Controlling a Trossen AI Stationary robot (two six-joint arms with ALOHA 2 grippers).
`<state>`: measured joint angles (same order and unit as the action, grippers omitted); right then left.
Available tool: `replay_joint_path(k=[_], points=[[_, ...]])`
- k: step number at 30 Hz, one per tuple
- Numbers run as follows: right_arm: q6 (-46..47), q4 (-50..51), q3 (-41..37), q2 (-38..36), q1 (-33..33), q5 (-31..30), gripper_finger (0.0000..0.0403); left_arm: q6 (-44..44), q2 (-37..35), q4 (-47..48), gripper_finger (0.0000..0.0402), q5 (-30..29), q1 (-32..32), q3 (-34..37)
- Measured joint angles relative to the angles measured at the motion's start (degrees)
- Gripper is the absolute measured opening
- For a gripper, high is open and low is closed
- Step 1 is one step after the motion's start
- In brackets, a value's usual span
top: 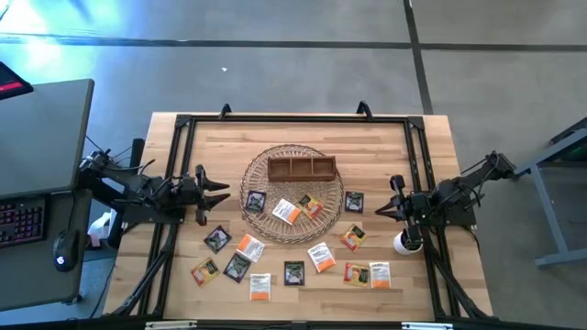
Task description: Pick & Place Tea
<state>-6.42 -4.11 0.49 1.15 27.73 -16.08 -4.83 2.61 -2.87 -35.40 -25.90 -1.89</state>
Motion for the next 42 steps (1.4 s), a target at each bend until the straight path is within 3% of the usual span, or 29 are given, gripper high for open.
replay_joint_path(k=[42], points=[[-0.02, -1.22, 0.00, 0.00, 0.00, -1.55, 0.0012, 0.01, -0.02, 0.00, 0.0131, 0.00, 0.01, 0.00]])
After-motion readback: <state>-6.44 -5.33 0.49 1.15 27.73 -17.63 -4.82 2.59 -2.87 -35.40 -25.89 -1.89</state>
